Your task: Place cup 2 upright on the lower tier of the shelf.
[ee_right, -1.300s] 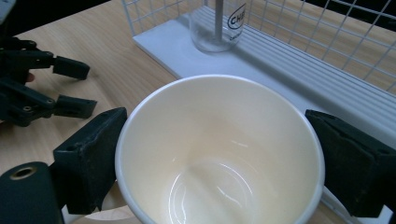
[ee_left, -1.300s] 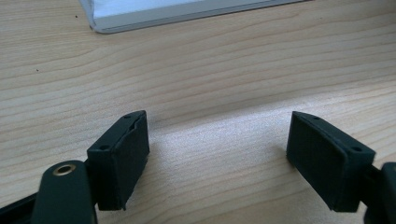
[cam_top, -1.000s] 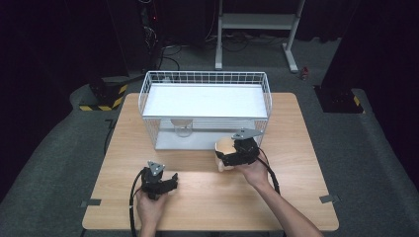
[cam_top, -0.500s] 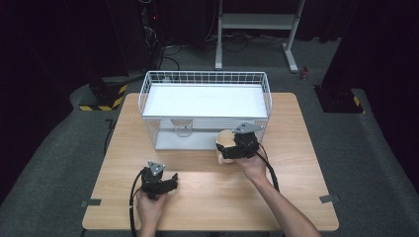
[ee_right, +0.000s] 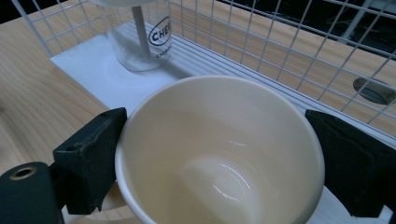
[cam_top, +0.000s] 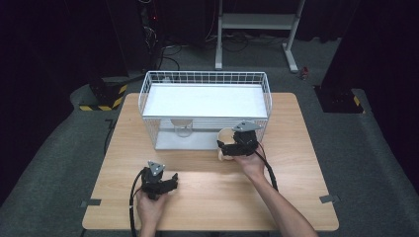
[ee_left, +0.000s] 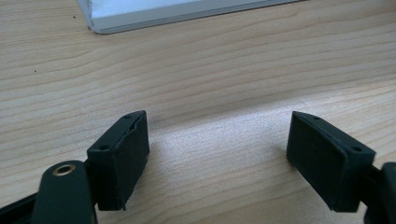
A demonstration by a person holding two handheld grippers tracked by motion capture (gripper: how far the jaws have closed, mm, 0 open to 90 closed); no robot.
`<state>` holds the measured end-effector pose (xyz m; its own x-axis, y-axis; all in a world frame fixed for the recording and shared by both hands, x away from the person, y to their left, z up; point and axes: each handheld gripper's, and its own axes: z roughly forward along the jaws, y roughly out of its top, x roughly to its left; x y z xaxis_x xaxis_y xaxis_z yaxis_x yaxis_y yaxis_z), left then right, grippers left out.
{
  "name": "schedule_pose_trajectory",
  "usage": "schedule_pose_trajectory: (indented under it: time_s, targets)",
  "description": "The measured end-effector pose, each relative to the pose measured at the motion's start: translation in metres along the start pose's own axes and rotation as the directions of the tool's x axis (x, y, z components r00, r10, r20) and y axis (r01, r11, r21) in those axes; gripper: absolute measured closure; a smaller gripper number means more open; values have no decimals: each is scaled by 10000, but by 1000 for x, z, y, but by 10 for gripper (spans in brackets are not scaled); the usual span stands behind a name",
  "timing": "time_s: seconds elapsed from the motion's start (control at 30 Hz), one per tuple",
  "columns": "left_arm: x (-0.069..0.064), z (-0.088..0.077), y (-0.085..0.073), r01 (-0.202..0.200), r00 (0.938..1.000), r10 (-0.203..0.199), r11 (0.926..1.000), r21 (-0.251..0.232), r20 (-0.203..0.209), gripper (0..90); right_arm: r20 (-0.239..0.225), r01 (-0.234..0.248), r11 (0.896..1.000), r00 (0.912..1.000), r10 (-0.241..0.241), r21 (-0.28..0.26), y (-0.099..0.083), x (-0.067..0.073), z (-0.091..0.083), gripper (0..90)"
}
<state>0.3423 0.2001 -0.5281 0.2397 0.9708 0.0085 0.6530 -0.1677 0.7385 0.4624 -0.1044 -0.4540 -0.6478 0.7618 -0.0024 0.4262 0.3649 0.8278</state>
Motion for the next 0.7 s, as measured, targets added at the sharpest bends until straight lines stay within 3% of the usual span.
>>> schedule_pose_trajectory:
  time_s: [0.4, 0.7]
  targets:
    - [-1, 0, 0, 7, 10000, -7, 10000, -37, 27, 215, 206, -547, 9975, 9982, 556, -440, -1, -10, 9, 95]
    - [-1, 0, 0, 0, 10000, 0, 10000, -31, 28, 215, 470, -375, 9975, 9981, 403, -595, 1, -7, 16, 94]
